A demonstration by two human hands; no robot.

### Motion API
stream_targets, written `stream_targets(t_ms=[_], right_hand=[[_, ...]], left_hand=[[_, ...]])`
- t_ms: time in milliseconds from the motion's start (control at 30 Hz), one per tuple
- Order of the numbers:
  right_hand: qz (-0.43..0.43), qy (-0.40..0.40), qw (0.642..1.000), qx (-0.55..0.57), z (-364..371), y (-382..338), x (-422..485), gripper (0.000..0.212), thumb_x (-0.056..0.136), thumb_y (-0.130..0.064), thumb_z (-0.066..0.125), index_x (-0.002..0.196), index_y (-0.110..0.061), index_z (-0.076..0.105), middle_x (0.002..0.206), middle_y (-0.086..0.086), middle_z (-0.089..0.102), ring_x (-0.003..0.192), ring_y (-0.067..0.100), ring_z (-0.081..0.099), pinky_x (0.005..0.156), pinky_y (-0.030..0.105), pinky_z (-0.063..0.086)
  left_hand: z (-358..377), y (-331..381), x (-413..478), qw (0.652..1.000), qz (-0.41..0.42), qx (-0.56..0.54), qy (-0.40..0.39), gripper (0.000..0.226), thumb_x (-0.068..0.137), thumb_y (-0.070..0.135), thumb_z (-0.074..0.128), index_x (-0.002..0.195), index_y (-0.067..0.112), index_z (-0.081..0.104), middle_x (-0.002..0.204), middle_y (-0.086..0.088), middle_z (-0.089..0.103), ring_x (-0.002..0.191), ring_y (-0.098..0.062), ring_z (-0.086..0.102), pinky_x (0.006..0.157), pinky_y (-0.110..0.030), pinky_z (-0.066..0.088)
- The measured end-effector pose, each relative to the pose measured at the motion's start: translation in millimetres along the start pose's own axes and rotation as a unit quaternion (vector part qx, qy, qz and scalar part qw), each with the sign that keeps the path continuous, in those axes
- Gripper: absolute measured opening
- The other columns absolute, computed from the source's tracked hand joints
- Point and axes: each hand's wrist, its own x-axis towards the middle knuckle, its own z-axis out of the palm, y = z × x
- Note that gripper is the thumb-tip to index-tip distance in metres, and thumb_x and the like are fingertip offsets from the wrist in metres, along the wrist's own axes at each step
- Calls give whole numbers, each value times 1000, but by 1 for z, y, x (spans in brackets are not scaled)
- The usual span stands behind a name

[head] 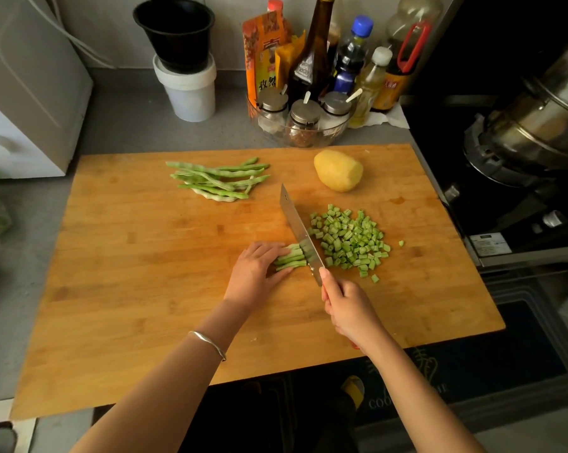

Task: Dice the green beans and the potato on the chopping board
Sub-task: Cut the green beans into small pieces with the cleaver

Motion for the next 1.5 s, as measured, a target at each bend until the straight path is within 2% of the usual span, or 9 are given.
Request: stream_targets(t_ms=[167, 600, 700, 1133, 1400, 1500], right_hand=[[-8, 0, 1000, 0, -1, -1, -2, 55, 94, -62, 38, 68, -15, 49, 43, -8, 38, 35, 6, 33, 45, 26, 26], [-8, 20, 1000, -17, 5, -5, -8, 56, 95, -62, 35, 67, -15, 48, 45, -7, 38, 41, 11, 36, 48, 29, 28], [-14, 22, 999, -37, 10, -5, -8, 56, 96, -60, 35, 65, -15, 47, 48, -5, 39, 44, 15, 38, 52, 31, 30], [-19, 8, 1000, 18, 5, -10, -18, 54, 97, -59, 35, 68, -15, 45, 44, -8, 35, 38, 8, 32, 44, 24, 26], [-18, -2, 1000, 4, 8, -6, -19, 54, 97, -60, 35, 69, -15, 45, 46, -7, 37, 39, 9, 34, 46, 27, 27], [-12, -5, 1000, 0, 9, -5, -18, 54, 97, -61, 33, 68, -16, 44, 45, -8, 37, 38, 8, 33, 46, 26, 27]], left_hand=[[-3, 3, -2, 1000, -4, 6, 4, 40, 80, 39, 68, 115, 21, 66, 116, 4, 65, 106, -16, 56, 88, -35, 49], [-3, 2, -4, 999, -21, -33, 8, 32, 79, 27, 75, 108, 15, 71, 113, 1, 66, 106, -14, 56, 92, -23, 45], [-2, 3, -4, 999, -18, -35, 5, 33, 79, 27, 75, 109, 15, 71, 114, 1, 66, 106, -14, 55, 92, -24, 45], [-4, 4, -2, 999, -14, -47, 2, 31, 77, 24, 77, 105, 12, 71, 112, 0, 68, 106, -13, 56, 93, -25, 46], [-5, 4, -1, 999, -7, -42, 4, 31, 77, 25, 77, 104, 12, 72, 110, 0, 69, 104, -14, 58, 92, -23, 44], [-3, 3, -1, 999, -7, -40, 5, 30, 77, 25, 77, 104, 12, 72, 110, 0, 69, 103, -15, 59, 93, -27, 46]])
